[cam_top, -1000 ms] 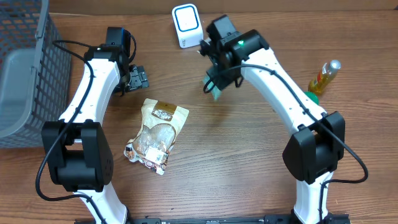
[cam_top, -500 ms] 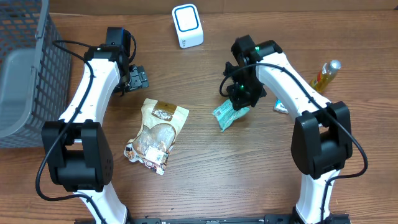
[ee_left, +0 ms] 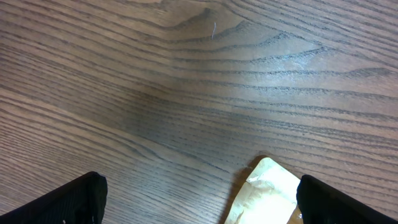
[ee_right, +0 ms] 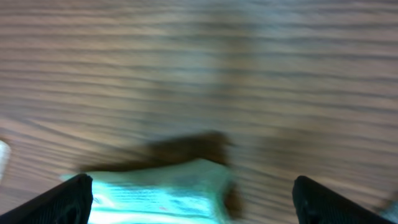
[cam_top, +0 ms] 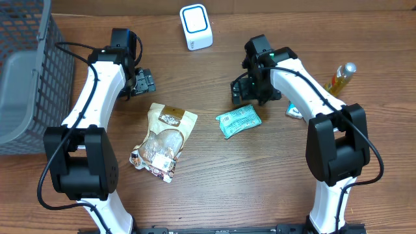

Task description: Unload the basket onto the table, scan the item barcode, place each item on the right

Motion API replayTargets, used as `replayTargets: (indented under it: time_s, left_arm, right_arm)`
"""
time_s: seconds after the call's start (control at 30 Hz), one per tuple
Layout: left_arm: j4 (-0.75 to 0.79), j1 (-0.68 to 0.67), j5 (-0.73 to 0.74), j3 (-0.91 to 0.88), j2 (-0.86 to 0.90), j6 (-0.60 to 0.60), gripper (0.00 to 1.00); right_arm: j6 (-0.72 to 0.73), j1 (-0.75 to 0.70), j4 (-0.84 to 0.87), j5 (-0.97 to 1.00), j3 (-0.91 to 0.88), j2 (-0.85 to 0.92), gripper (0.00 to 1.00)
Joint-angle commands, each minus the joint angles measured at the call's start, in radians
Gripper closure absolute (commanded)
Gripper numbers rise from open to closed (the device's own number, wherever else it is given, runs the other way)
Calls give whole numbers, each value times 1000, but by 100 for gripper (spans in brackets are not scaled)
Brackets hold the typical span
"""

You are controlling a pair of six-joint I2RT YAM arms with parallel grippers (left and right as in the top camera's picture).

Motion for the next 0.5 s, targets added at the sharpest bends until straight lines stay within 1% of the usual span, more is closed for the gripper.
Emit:
replayTargets:
  time_s: [0.0,0.07,0.1,0.13,0.17,0.2,0.23,0.33,0.47]
  left_arm:
    - [2,-2,-16,11,3,3,0]
    - [2,-2,-16,11,3,3,0]
    - [2,-2,-16,11,3,3,1]
    - [2,-2,-17,11,3,3,0]
    - [2,-2,-17,11,3,3,0]
    - [2,-2,-16,11,3,3,0]
    - [2,-2,-16,11,3,3,0]
    - [2,-2,-17,11,3,3,0]
    - [2,-2,-16,11,3,3,0]
  right_arm:
    - [96,45,39,-153,-2,-3,0]
    - [96,61,58,-208,-3,-3,1]
    - [96,71,69,-231,-3,-3,15]
    - [97,80,79,-237,-3,-3,49]
    - [101,90,88,-237,-3,-3,78]
    - [122,101,95,-236,-4,-3,92]
    - [142,112,103,-235,-4,-2,94]
    - [203,149,125,-186,-5,2,94]
    - [254,199,156,2,-7,2,94]
